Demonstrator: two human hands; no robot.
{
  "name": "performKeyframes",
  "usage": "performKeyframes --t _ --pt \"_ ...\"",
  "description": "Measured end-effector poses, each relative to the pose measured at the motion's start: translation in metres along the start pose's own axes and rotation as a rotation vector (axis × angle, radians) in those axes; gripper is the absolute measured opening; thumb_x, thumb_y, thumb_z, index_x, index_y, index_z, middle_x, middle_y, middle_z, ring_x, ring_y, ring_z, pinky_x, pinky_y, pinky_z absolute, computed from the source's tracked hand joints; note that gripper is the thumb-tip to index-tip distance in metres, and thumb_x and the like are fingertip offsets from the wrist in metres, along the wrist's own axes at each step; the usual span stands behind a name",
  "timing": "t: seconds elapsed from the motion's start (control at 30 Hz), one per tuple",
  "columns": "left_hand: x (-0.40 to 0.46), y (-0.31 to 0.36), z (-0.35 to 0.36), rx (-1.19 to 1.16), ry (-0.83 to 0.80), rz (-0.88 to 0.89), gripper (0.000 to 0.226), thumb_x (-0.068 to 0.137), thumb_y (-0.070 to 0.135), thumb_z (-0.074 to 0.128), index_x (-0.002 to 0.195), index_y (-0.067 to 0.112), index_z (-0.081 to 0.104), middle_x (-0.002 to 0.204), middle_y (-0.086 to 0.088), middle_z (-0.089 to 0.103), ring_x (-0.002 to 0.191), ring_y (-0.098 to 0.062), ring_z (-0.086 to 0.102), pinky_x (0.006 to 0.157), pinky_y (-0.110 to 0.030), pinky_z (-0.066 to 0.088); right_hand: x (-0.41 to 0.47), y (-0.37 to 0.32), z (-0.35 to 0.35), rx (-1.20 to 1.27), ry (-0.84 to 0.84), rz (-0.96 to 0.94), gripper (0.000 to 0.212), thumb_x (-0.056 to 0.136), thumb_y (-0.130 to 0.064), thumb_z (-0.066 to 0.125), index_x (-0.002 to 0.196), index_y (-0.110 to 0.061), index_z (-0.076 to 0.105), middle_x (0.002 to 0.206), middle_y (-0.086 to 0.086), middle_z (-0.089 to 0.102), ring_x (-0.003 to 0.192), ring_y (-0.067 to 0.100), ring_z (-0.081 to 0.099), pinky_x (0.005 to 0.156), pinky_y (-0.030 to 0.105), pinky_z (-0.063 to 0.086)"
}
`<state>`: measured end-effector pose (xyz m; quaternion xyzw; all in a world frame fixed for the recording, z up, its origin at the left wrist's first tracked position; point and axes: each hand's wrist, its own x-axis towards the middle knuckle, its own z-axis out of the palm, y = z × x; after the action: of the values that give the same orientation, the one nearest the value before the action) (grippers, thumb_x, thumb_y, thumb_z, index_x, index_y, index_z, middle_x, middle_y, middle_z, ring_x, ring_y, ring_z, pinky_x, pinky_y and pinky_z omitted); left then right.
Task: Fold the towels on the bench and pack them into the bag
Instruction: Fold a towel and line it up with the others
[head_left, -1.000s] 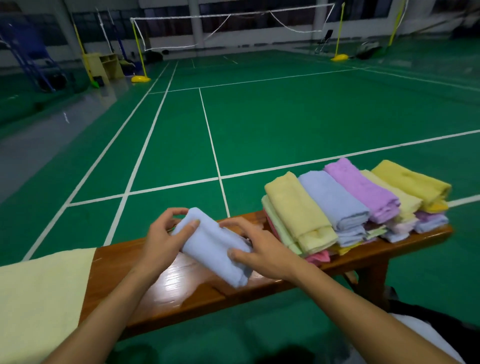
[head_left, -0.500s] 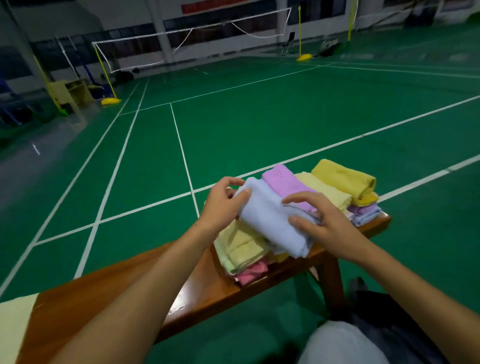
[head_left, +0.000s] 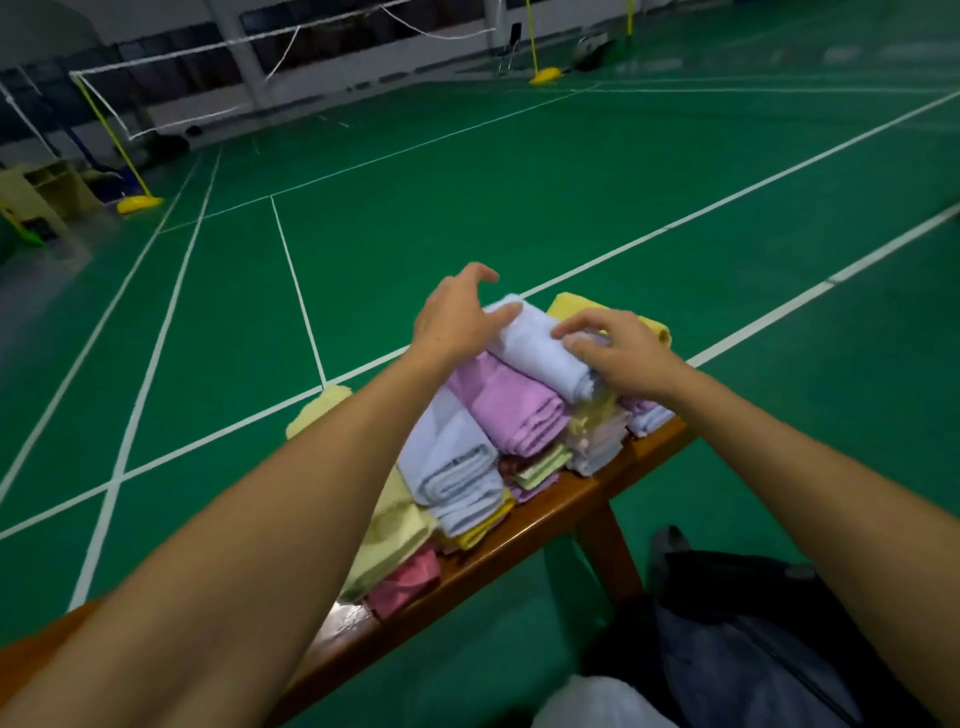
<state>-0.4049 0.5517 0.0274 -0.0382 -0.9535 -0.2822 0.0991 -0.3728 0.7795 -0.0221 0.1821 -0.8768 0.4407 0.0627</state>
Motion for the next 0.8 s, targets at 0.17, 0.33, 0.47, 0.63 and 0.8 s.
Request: performKeyframes --t 0.17,0.33,0.47,0.63,0.8 --pt "-0.023 -0.027 0.039 0.390 -0.186 0.158 0.062 0.097 0.070 0.052 0.152 0.042 0.050 0.148 -0.004 0.059 0.135 -0.034 0.044 0.105 -0.048 0.042 0.013 0.030 0.027 -0.178 -0.019 0.102 0.021 0.101 -0.017 0.059 0.115 -0.019 0.074 0.108 0.015 0.070 0.070 0.008 0.043 0.060 0.030 0.035" --pt "-0.030 -0.026 0.034 0.471 -0.226 0.185 0.064 0.103 0.065 0.044 0.161 0.039 0.036 0.161 -0.009 0.044 0.142 -0.035 0.037 0.111 -0.050 0.036 0.016 0.017 0.029 -0.291 -0.065 0.133 0.025 0.103 -0.016 0.056 0.121 -0.018 0.073 0.112 0.019 0.067 0.093 0.027 0.059 0.066 0.034 0.037" --pt "-0.040 -0.022 0.015 0.227 -0.203 0.153 0.056 0.102 0.053 0.057 0.151 0.028 0.053 0.158 -0.008 0.048 0.144 -0.033 0.043 0.117 -0.049 0.039 0.004 -0.006 0.022 -0.580 -0.064 0.167 0.031 0.107 -0.036 0.050 0.131 -0.033 0.069 0.132 0.014 0.056 0.121 0.043 0.046 0.096 0.050 0.044" --pt "-0.089 -0.045 -0.048 0.055 -0.072 0.208 0.039 0.103 0.043 0.060 0.136 0.024 0.064 0.138 0.006 0.066 0.128 -0.017 0.059 0.108 -0.044 0.049 -0.005 -0.049 0.020 -0.557 0.055 0.057 0.027 0.105 -0.036 0.056 0.125 -0.025 0.070 0.134 0.013 0.055 0.122 0.040 0.049 0.099 0.052 0.046" --pt "-0.164 -0.084 -0.133 0.007 0.149 0.225 0.020 0.103 0.032 0.063 0.117 0.022 0.072 0.112 0.011 0.073 0.104 -0.009 0.066 0.092 -0.037 0.055 -0.027 -0.116 0.063 -0.206 0.124 -0.243 0.018 0.102 -0.028 0.062 0.114 -0.020 0.072 0.110 0.004 0.061 0.100 0.027 0.062 0.087 0.050 0.054"
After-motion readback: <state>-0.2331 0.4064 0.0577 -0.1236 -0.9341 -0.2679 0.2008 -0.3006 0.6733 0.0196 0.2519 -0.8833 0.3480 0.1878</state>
